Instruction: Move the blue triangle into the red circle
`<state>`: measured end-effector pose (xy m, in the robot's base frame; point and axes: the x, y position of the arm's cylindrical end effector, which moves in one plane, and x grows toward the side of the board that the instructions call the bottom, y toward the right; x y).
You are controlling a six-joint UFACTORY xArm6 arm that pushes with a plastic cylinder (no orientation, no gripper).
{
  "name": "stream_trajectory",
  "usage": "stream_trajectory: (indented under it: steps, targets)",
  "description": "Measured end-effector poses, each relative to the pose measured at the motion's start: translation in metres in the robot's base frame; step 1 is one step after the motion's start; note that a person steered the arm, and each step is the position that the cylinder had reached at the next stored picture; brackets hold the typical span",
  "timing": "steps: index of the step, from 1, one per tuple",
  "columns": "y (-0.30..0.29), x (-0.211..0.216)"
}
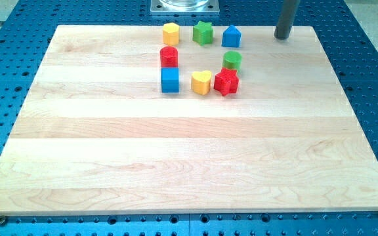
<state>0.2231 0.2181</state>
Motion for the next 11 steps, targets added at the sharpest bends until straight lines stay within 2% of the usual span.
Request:
stream_trajectory:
  steps: [2, 5, 7, 10, 11]
  targets:
    - [0.008, 0.010]
    - [-0.001, -0.007]
    - [-0.024, -0.002]
    - [-0.116, 0.009]
    - [-0.164, 0.057]
